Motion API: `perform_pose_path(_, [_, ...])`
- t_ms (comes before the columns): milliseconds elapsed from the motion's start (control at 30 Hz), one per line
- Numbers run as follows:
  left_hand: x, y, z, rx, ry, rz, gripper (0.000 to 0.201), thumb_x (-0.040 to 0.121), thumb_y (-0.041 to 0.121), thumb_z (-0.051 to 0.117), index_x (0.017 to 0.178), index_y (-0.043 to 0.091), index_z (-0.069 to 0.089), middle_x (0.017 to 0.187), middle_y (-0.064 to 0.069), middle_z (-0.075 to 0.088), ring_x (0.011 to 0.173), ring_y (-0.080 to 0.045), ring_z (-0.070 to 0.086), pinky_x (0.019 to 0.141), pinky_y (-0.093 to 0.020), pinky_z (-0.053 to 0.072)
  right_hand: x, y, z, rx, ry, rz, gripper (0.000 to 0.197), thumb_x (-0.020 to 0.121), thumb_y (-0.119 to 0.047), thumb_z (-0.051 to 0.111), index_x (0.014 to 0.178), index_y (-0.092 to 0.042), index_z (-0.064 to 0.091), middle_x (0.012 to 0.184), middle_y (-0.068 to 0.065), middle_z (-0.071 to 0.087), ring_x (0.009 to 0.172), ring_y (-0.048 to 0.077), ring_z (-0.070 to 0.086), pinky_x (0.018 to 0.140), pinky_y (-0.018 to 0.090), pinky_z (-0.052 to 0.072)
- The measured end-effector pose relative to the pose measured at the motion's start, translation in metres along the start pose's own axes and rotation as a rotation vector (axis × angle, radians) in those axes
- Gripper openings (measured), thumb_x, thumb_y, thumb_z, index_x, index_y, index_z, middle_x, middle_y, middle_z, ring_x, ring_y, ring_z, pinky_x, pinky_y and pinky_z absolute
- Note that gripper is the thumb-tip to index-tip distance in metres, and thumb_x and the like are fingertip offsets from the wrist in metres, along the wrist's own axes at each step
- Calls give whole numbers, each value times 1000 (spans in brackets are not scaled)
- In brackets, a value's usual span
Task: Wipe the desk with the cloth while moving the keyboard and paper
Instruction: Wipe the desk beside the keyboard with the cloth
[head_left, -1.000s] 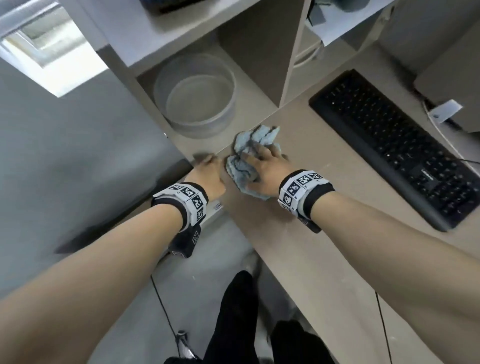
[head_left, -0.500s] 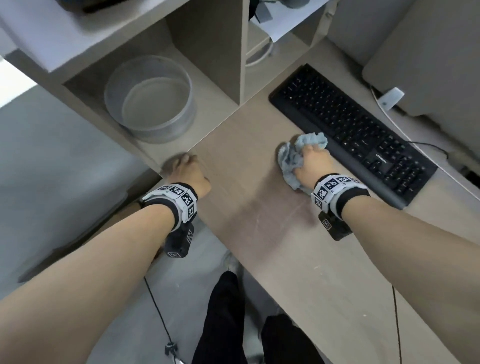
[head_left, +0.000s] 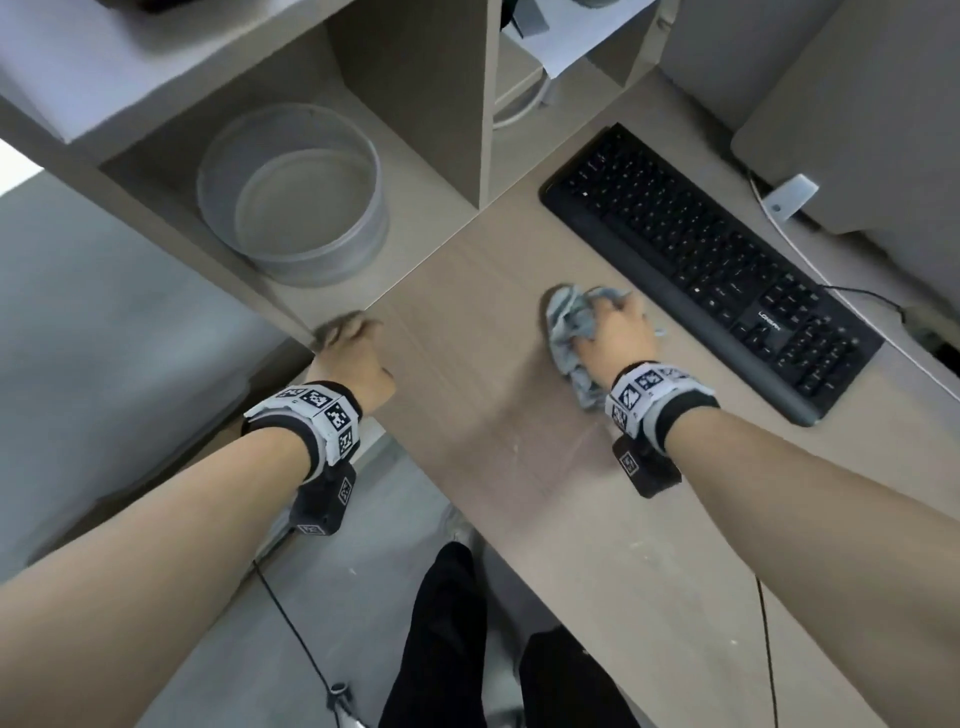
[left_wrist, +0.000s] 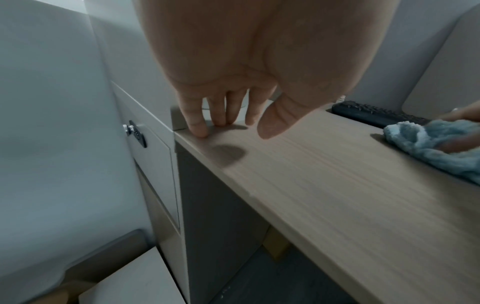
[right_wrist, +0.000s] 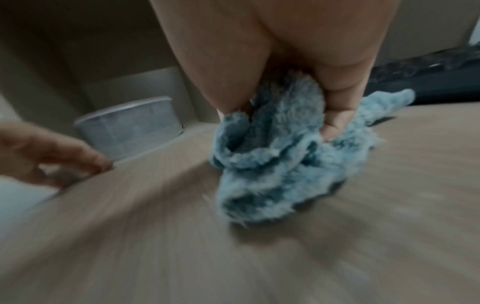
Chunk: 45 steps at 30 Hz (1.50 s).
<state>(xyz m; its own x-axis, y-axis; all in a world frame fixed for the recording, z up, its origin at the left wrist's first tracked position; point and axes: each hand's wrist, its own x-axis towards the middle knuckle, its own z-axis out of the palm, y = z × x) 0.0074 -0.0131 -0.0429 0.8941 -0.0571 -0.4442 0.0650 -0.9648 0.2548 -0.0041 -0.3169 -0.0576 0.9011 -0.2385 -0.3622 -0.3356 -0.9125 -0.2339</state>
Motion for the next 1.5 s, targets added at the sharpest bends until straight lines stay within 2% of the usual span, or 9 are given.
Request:
perform_pose_path(100, [-9,-14,-6,-126,66,-60,56,75,0,49,131,4,46,142,-18,39,134,-34,33,111,-40,32,16,-45,7,64,-34,19,56,88,-17,59,141,-10,42,141,18,30,122,44,45,99,46,43])
perform_pose_path(233, [-22,-29,-9,-102,49,-46,56,78,2,43,133,8,49,142,-12,44,134,-29,37,107,-40,41,-15,-121,42,-30,-209,-320,81,77,-20,71,149,-14,33,152,16,20,135,42,31,104,50,40])
perform_pose_path(367, [-20,-41,-8,-61,46,16,53,78,1,44,129,7,55,140,-10,47,131,-29,42,106,-37,41,-54,-121,56,-172,-303,-627,79,86,-23,62,154,-17,23,153,16,17,131,45,38,99,50,48])
perform_pose_path(633, [-25,-53,-9,-47,19,56,57,78,3,47,132,19,55,143,7,45,133,-19,38,108,-33,38,39,-120,3,-28,-78,-86,60,89,-28,61,144,-16,39,139,12,32,115,41,55,93,46,47])
perform_pose_path(833, [-25,-51,-11,-4,-32,70,59,76,5,48,133,18,54,145,4,42,135,-19,34,107,-40,41,-18,-196,55,-271,-206,-568,64,89,-36,58,146,-13,40,154,14,26,133,43,37,100,51,42])
perform_pose_path(1033, [-30,-47,-2,-12,-42,57,66,73,4,46,139,11,46,147,-1,37,135,-22,31,107,-45,40,-76,-104,58,-156,-243,-553,64,92,-24,54,151,-15,31,152,13,23,110,43,55,80,48,55])
perform_pose_path(1167, [-39,-35,6,-144,38,-31,61,77,4,47,138,7,44,146,-10,35,134,-30,30,112,-41,33,-70,-45,30,18,-196,-343,63,88,-26,60,147,-19,39,140,11,39,108,35,59,90,39,50])
perform_pose_path(1333, [-72,-14,29,-175,116,-91,61,76,0,48,137,0,45,144,-18,38,132,-38,32,114,-39,28,-48,43,-26,125,-17,-25,48,89,-23,63,133,-19,42,119,7,49,100,31,59,83,38,50])
perform_pose_path(1500, [-99,2,53,-143,53,-77,60,77,0,49,136,3,46,147,-11,37,135,-32,31,115,-38,28,-55,78,-19,-74,-63,102,51,93,-8,46,142,-21,43,142,17,34,108,42,58,82,39,45])
